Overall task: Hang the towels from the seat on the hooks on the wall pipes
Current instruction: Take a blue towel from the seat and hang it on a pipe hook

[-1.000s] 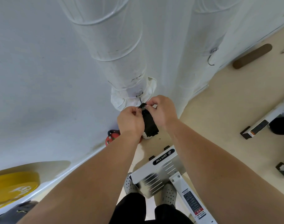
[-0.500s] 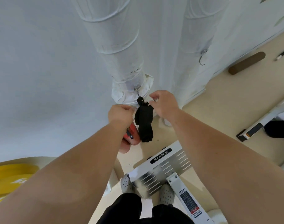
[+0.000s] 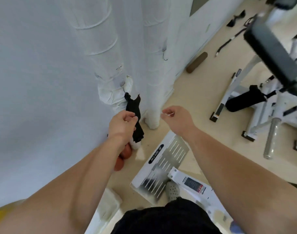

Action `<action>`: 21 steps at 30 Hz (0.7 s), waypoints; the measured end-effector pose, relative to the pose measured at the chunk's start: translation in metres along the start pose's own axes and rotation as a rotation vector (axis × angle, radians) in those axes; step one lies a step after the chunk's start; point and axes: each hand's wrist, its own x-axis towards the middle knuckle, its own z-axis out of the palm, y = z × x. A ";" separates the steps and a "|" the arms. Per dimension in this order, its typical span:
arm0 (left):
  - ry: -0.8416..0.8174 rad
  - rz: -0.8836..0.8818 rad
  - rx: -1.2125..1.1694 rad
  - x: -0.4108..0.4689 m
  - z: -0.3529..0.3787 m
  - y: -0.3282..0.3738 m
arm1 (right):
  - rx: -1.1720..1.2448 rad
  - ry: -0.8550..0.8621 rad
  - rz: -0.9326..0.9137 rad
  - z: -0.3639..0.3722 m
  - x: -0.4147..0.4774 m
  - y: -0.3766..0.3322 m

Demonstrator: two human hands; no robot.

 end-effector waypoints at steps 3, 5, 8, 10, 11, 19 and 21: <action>-0.164 0.091 0.080 -0.023 0.017 -0.014 | 0.004 0.066 0.102 0.000 -0.057 0.028; -0.260 0.110 0.101 -0.043 0.031 -0.022 | 0.000 0.093 0.164 -0.005 -0.096 0.045; -0.395 0.138 0.152 -0.078 0.059 -0.025 | -0.011 0.114 0.242 -0.021 -0.151 0.073; -0.504 0.161 0.192 -0.102 0.078 -0.023 | -0.036 0.125 0.290 -0.035 -0.182 0.094; -0.557 0.168 0.206 -0.113 0.088 -0.022 | -0.040 0.137 0.316 -0.042 -0.196 0.106; -0.760 0.227 0.393 -0.211 0.189 -0.028 | -0.089 0.200 0.484 -0.092 -0.301 0.222; -0.778 0.237 0.438 -0.242 0.225 -0.033 | -0.142 0.186 0.514 -0.113 -0.328 0.259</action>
